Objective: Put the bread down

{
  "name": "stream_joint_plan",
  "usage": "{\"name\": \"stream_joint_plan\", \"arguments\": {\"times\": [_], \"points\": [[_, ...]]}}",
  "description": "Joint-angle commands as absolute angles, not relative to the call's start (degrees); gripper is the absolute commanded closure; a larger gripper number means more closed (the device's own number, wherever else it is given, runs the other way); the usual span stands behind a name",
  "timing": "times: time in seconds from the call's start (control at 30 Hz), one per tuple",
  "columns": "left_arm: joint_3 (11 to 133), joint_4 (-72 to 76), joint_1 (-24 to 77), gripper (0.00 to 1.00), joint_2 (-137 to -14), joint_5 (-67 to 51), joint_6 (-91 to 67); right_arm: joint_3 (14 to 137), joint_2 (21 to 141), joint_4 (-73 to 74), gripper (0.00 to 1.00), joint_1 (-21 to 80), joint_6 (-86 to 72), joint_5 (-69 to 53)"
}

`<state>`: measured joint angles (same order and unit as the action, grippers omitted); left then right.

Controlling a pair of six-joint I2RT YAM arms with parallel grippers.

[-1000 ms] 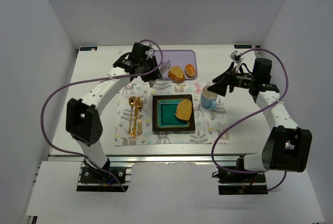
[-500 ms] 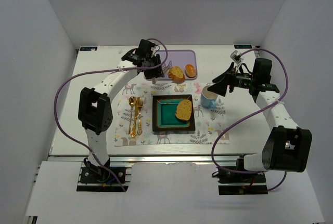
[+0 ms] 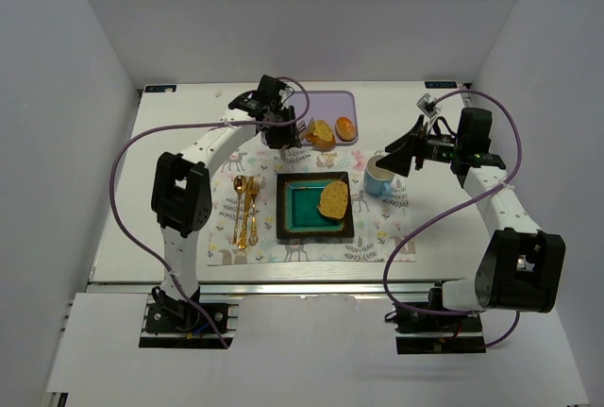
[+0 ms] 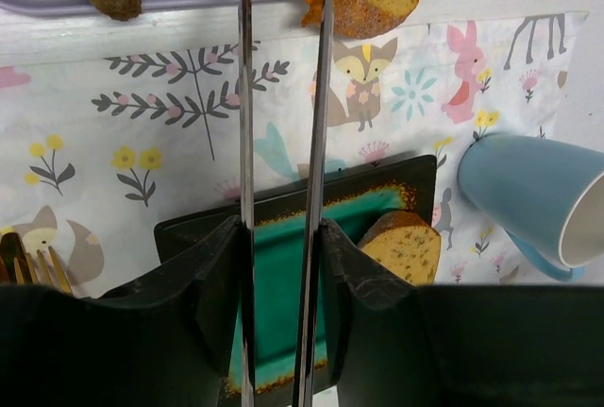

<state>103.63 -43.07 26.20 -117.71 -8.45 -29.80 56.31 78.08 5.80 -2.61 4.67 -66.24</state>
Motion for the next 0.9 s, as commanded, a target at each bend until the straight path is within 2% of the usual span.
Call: {"name": "stream_joint_plan", "arguments": {"times": [0.0, 0.43, 0.47, 0.7, 0.87], "points": [[106.4, -44.1, 25.9, 0.55, -117.5, -10.7, -28.7, 56.2, 77.8, 4.2, 0.11, -3.0, 4.5, -67.3], [105.4, -41.6, 25.4, 0.92, -115.1, -12.6, -28.7, 55.7, 77.3, 4.2, 0.11, -3.1, 4.6, -67.6], [104.4, -39.5, 25.1, 0.99, -114.1, -12.7, -29.1, 55.7, 77.3, 4.2, 0.11, -3.1, 4.6, -67.6], [100.8, -31.2, 23.1, 1.0, -105.4, -16.2, -33.0, 55.6, 76.8, 4.7, 0.11, -3.3, 4.8, -67.7], [95.4, -32.6, 22.8, 1.0, -98.5, -21.6, -31.2, 55.9, 76.9, 4.9, 0.11, -3.3, 5.0, -67.8]]}}
